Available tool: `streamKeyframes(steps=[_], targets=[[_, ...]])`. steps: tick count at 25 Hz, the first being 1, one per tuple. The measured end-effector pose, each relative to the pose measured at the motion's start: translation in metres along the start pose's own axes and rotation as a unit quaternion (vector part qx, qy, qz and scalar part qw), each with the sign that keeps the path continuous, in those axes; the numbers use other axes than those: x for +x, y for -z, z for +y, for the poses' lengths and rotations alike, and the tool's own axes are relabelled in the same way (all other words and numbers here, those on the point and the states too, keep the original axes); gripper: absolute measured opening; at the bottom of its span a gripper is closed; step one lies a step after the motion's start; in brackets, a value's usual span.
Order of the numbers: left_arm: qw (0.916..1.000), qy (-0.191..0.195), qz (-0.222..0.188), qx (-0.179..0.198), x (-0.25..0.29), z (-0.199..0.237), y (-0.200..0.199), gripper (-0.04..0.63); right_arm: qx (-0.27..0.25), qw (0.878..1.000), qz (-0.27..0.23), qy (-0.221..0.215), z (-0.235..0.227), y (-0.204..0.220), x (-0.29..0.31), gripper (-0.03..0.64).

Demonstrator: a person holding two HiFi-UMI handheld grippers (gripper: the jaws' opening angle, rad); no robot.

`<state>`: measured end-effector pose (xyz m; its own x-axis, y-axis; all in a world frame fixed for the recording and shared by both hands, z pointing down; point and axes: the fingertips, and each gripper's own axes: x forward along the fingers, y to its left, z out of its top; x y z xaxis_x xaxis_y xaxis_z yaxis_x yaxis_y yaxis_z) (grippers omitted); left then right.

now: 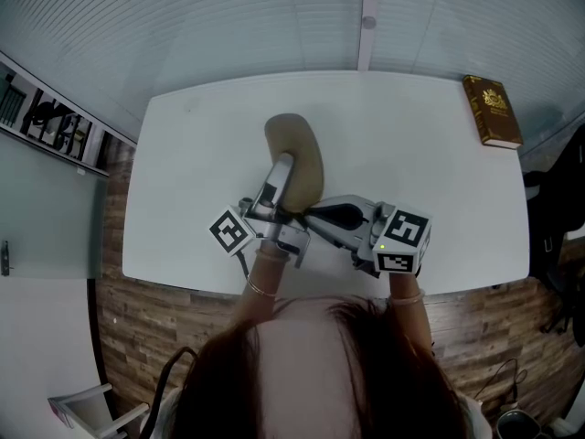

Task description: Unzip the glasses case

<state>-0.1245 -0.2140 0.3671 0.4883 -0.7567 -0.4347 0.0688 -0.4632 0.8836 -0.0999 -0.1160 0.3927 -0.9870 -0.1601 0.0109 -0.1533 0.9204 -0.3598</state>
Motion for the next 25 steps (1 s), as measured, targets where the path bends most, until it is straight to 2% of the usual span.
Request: streamKeyframes(steps=[7, 12, 15, 18, 25], targets=[[0.9976, -0.011, 0.012, 0.067, 0.003, -0.008, -0.004, 0.291, -0.003, 1.000, -0.006, 0.016, -0.004, -0.002, -0.001, 0.023], [0.9898, -0.025, 0.031, 0.137, 0.002, -0.012, -0.003, 0.291, -0.010, 0.999, -0.030, 0.039, -0.011, -0.010, -0.009, 0.023], [0.9795, -0.041, 0.048, 0.192, 0.002, -0.013, -0.002, 0.291, -0.027, 0.997, -0.036, 0.063, -0.019, -0.014, -0.014, 0.023], [0.9607, -0.059, 0.069, 0.262, 0.003, -0.015, -0.003, 0.290, -0.042, 0.995, -0.039, 0.086, -0.025, -0.016, -0.017, 0.023], [0.9418, -0.078, 0.090, 0.314, 0.001, -0.013, 0.003, 0.291, -0.070, 0.989, -0.043, 0.123, -0.035, -0.018, -0.024, 0.021]])
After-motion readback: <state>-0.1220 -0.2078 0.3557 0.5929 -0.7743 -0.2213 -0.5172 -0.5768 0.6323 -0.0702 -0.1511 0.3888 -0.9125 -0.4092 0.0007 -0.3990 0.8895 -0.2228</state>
